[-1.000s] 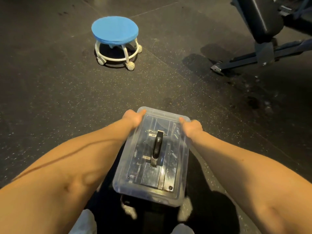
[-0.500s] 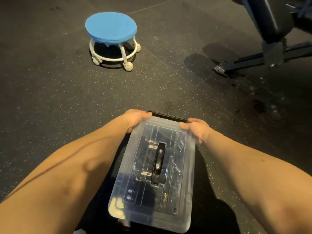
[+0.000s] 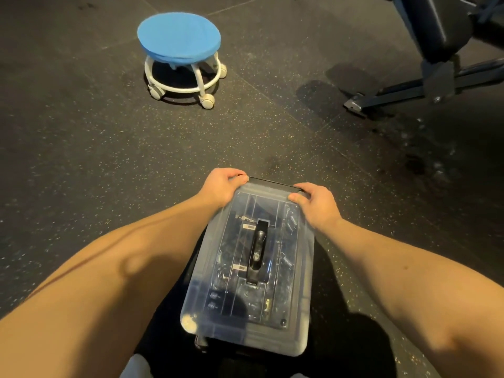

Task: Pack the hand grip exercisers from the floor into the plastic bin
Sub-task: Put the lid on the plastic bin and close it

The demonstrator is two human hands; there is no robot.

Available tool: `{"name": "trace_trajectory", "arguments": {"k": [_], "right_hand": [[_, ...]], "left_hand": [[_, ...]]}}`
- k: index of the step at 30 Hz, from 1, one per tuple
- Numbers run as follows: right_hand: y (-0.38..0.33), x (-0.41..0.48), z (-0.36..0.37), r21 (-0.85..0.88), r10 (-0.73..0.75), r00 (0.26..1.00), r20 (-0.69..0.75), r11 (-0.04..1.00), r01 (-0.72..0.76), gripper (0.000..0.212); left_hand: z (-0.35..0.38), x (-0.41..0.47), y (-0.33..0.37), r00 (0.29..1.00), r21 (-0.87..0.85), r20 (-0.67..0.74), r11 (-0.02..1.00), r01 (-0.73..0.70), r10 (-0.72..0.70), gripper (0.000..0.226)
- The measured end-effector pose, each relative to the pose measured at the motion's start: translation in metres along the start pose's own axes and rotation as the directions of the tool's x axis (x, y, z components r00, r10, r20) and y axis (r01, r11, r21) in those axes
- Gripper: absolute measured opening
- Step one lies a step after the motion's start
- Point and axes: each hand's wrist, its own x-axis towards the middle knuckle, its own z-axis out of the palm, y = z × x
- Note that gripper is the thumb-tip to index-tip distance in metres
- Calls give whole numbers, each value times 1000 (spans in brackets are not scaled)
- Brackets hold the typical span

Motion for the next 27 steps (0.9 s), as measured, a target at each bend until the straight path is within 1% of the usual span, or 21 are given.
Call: {"name": "trace_trajectory", "arguments": {"k": [2, 3, 5, 7, 9, 11, 14, 16, 17, 19, 20, 21, 24, 26, 27], "right_hand": [[0, -9, 1, -44, 37, 999, 5, 998, -36, 58], [0, -18, 2, -28, 81, 997, 0, 996, -81, 64], [-4, -46, 7, 82, 210, 978, -15, 975, -208, 70], [-4, -82, 17, 212, 337, 941, -9, 921, -328, 64], [-2, -123, 31, 277, 447, 893, 48, 853, -441, 55], [0, -164, 47, 313, 525, 846, 93, 791, -525, 56], [1, -217, 67, 382, 629, 762, 156, 673, -634, 58], [0, -246, 77, 449, 665, 721, 194, 593, -668, 63], [0, -256, 83, 503, 664, 717, 213, 554, -663, 67], [2, -270, 93, 585, 673, 682, 286, 441, -681, 87], [8, -270, 102, 595, 688, 657, 308, 400, -697, 94], [17, -268, 112, 604, 689, 650, 321, 379, -701, 94], [10, -280, 110, 618, 675, 630, 384, 319, -718, 86], [2, -288, 104, 622, 638, 623, 453, 275, -733, 71], [-3, -289, 100, 637, 621, 630, 466, 258, -726, 63]], "left_hand": [[0, -9, -1, 1000, 119, 16, 993, 3, -5, 54], [1, -20, 0, 999, 149, 20, 989, 23, -26, 65], [5, -50, -4, 997, 158, -10, 985, 73, -73, 80], [11, -89, -15, 990, 131, -55, 982, 138, -132, 78], [15, -132, -29, 968, 123, -87, 961, 246, -237, 69], [18, -172, -44, 922, 105, -116, 918, 382, -371, 61], [24, -222, -65, 829, 27, -131, 834, 551, -544, 66], [28, -245, -77, 777, -37, -125, 786, 617, -616, 77], [31, -253, -80, 764, -74, -119, 773, 629, -634, 82], [37, -264, -83, 759, -134, -96, 764, 631, -644, 88], [39, -266, -84, 762, -149, -97, 766, 625, -640, 90], [40, -268, -83, 768, -155, -102, 773, 616, -632, 90], [40, -272, -83, 773, -166, -102, 777, 607, -626, 91], [38, -274, -83, 759, -237, -37, 744, 625, -650, 85], [37, -276, -79, 749, -294, 19, 712, 638, -663, 75]]}}
